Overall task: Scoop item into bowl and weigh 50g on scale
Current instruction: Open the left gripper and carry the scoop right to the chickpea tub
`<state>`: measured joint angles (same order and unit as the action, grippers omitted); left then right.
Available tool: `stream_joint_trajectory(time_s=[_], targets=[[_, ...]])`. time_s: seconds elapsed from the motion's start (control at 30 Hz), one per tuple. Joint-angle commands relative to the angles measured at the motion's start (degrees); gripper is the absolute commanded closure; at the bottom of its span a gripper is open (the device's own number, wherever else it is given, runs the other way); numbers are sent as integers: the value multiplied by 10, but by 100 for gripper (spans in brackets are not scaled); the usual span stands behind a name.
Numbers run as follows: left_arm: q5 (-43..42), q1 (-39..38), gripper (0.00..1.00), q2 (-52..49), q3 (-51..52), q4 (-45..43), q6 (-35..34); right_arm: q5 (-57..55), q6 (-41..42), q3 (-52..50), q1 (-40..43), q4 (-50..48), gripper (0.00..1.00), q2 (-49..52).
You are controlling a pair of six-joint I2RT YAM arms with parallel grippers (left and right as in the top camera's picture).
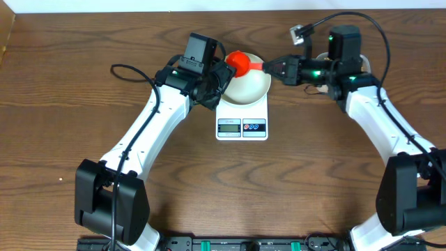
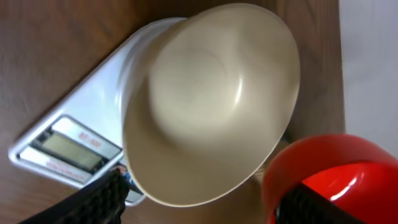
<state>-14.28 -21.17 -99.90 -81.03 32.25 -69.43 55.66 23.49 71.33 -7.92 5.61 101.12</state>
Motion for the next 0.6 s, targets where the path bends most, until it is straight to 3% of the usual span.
stream_joint_trajectory(time_s=[0.0,0.13,0.2,0.4,0.57], targets=[[79,22,25,1,-1,-14,189,-17,0,10,54,6,99,1],[79,22,27,28,-5,-23,374,-23,-4,10,76,16,99,0],[79,22,34,51,-5,-6,420,-32,-4,10,84,17,99,0],[79,22,36,93,-5,78,438,-32,-15,40,115,51,99,-2],[79,22,35,94,-5,128,437,-33,-97,116,147,191,99,-9]])
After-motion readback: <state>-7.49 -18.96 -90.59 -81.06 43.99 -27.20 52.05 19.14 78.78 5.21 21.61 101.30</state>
